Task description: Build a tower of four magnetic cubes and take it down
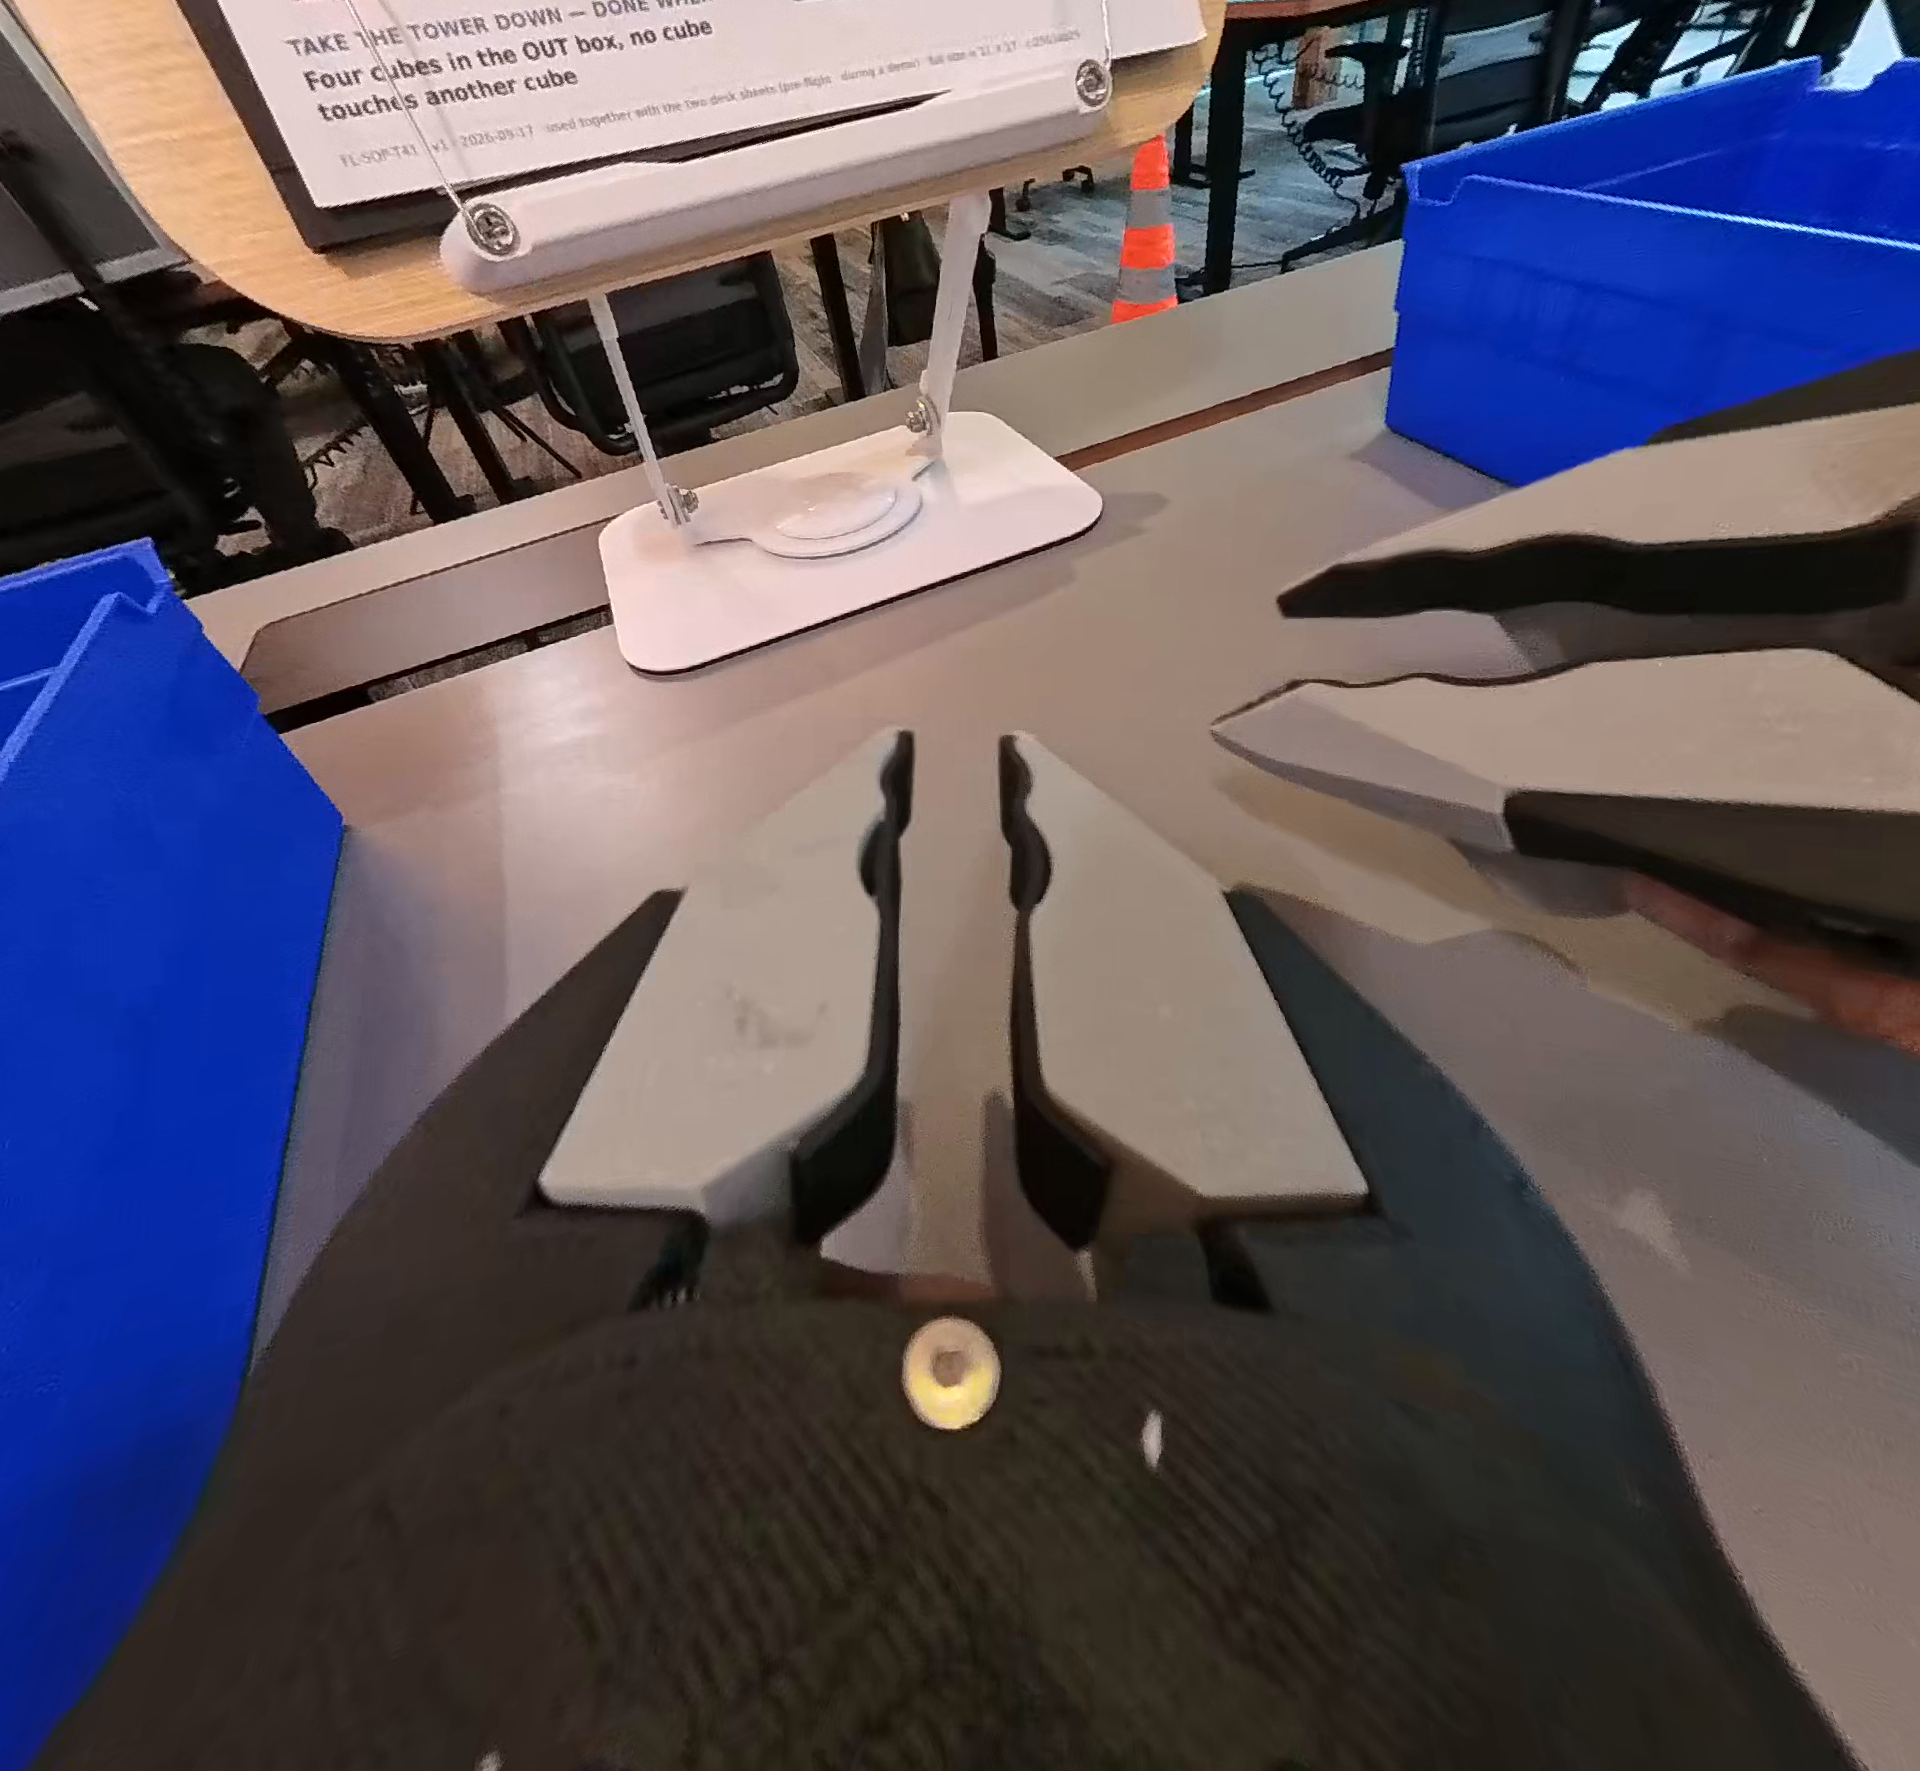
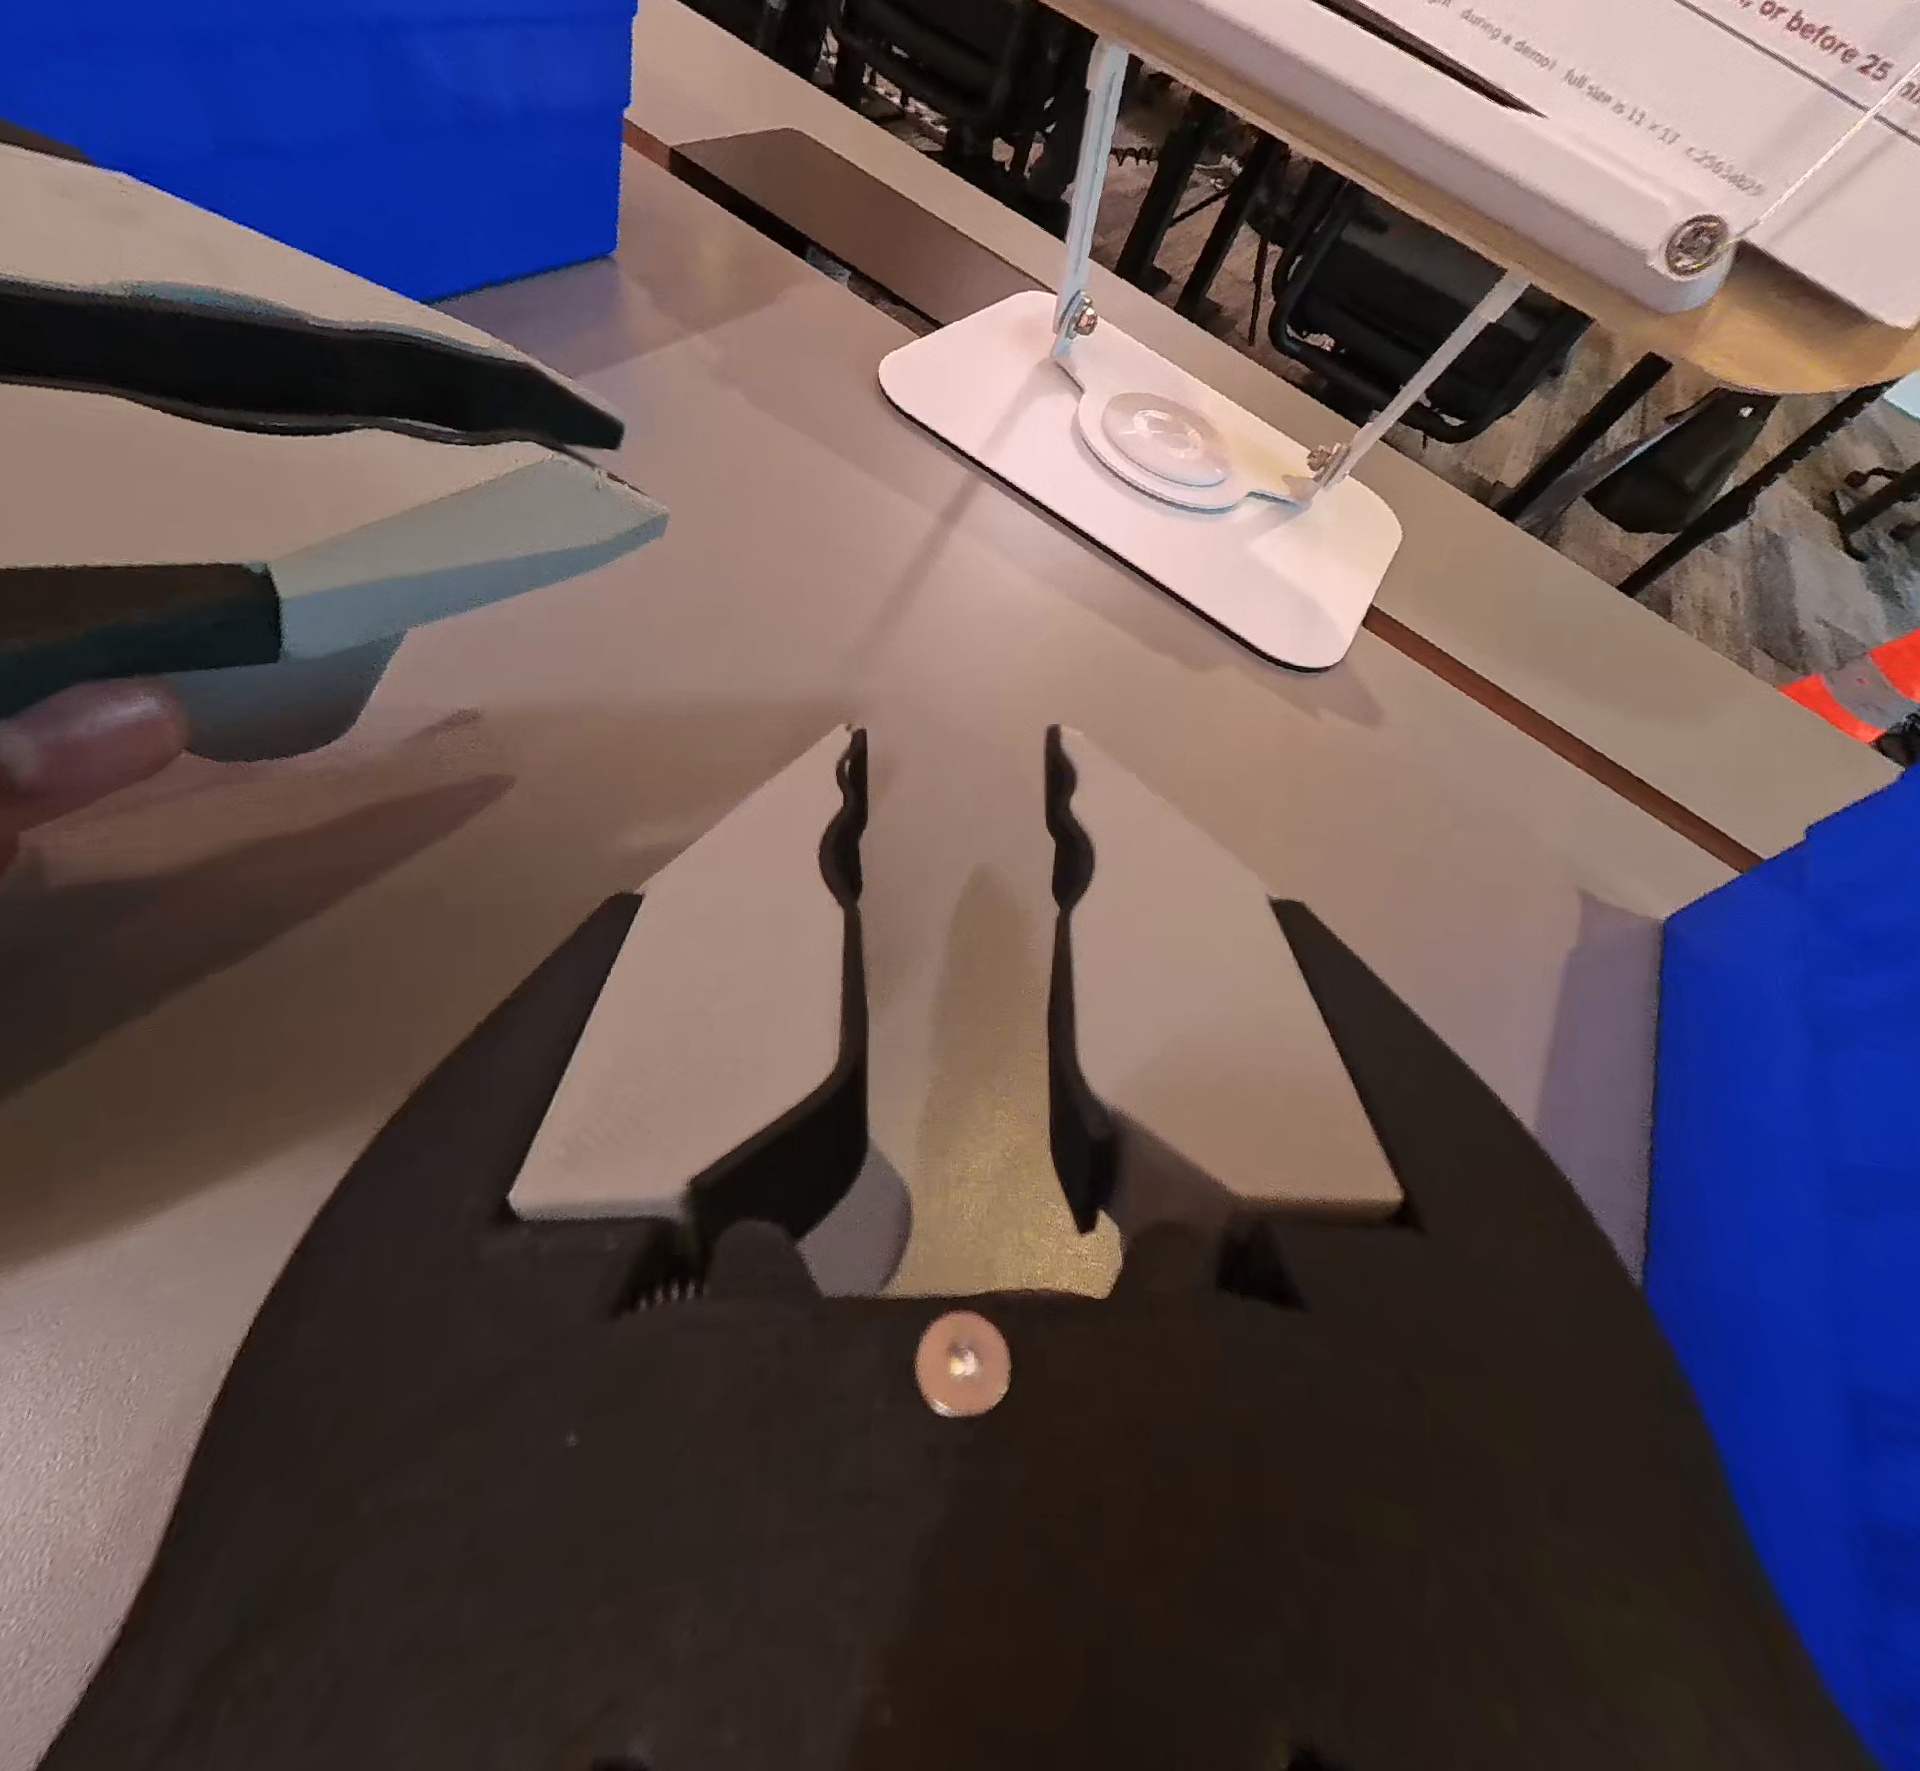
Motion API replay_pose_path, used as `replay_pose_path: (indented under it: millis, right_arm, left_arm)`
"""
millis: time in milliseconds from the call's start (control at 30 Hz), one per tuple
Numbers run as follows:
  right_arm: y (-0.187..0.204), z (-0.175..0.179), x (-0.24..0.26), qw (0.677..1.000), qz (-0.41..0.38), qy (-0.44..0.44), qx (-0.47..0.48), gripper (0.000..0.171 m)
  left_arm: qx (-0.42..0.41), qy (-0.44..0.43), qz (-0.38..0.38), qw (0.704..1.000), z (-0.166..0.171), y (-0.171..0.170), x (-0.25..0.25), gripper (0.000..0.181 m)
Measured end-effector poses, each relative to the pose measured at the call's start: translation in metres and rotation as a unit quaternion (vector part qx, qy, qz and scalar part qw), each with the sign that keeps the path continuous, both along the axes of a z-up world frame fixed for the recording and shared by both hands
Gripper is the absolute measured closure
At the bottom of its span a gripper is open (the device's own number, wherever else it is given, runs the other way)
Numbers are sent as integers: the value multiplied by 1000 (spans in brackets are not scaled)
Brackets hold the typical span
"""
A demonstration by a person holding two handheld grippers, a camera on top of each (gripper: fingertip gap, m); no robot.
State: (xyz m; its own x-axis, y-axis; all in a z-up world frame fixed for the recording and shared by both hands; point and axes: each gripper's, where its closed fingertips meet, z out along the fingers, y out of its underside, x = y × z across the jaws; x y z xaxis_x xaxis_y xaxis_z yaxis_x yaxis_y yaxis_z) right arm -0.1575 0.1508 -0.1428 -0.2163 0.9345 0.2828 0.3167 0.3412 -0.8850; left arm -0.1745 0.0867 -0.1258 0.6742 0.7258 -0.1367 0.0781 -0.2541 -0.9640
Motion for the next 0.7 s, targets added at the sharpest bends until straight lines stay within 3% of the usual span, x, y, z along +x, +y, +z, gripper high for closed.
replay_pose_path:
  millis: [267, 367, 467, 567, 700]
  right_arm:
    - [-1, -1, -1, 1000, -2, 1, -3, 126]
    - [-2, -2, -2, 1000, -1, 0, -6, 110]
    - [1, 3, -4, 1000, -15, 17, -8, 106]
    - [10, 11, -10, 997, -53, 50, 2, 88]
    - [15, 14, -13, 995, -77, 66, 12, 77]
  left_arm:
    - [-8, -3, -1, 1000, -4, 2, -1, 159]
    - [-12, -4, -4, 1000, -7, 5, 0, 153]
    - [-20, -16, -13, 1000, -14, 9, 0, 140]
    - [-11, -26, -2, 1000, -14, 8, -3, 118]
    - [9, -8, 13, 1000, -6, 3, -7, 110]
